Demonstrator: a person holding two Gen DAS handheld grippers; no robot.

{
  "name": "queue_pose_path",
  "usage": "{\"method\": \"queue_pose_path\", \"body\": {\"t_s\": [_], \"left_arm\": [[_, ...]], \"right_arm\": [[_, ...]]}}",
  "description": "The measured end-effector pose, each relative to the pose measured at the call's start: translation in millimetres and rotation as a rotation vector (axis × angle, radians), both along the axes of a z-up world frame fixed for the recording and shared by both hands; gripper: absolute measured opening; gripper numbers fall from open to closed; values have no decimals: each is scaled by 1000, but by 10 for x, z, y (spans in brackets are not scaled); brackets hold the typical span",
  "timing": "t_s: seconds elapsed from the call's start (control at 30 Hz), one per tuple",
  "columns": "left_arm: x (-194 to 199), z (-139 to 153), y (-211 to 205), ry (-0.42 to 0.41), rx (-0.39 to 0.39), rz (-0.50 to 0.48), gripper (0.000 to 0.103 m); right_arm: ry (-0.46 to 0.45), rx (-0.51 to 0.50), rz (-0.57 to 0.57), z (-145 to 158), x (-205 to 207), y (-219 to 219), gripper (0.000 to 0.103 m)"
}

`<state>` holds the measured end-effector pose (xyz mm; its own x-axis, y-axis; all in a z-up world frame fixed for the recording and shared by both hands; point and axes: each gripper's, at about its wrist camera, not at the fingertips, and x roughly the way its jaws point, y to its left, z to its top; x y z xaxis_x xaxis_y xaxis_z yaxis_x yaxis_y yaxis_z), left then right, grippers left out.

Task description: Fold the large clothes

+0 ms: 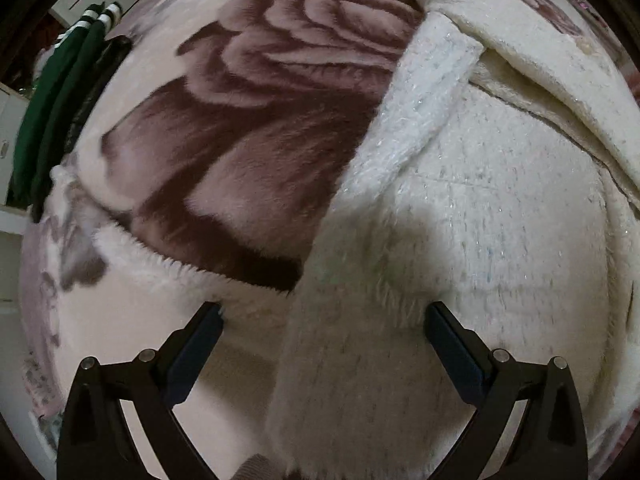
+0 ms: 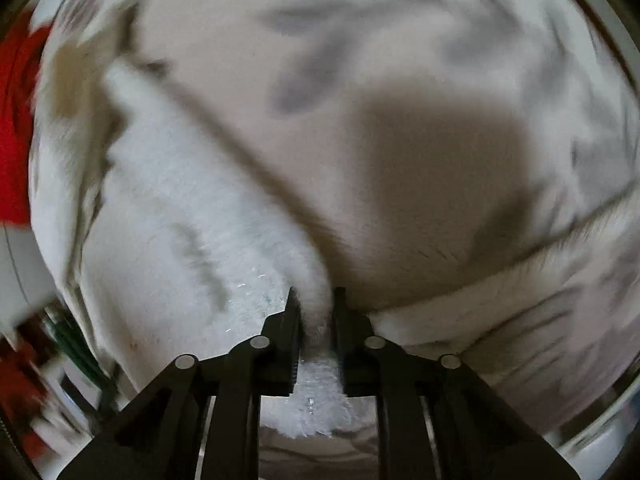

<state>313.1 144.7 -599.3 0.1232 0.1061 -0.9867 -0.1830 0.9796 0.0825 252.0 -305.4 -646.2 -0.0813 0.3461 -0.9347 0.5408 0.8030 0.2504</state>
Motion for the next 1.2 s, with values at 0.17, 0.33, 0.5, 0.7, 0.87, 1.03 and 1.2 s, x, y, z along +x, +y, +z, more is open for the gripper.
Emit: {"method": "queue_pose_path", "body": {"t_s": [0.17, 0.33, 0.5, 0.7, 0.87, 1.03, 1.2], "left_arm": [[105, -122, -20, -98, -7, -44, 103], [88, -166, 77, -198, -77, -46, 103], [24, -117, 206, -186, -79, -70, 103], [42, 310, 80, -166, 78, -96, 103], [-36, 681, -199, -247, 170, -107, 103], [-224, 921, -645, -289, 285, -52, 103], [-406, 936, -1393, -220, 421, -5, 103]], "right_arm": [[-254, -104, 153, 599, 811, 311, 67], [-184, -70, 146, 22, 1553, 393, 9], [-188, -209, 93, -82, 1584, 305, 9], [-138, -222, 158, 393, 1308, 491, 46], [-156, -235, 214, 916, 712, 430, 55], [-99, -133, 210, 567, 721, 283, 57], [32, -176, 412, -8, 514, 178, 57]]}}
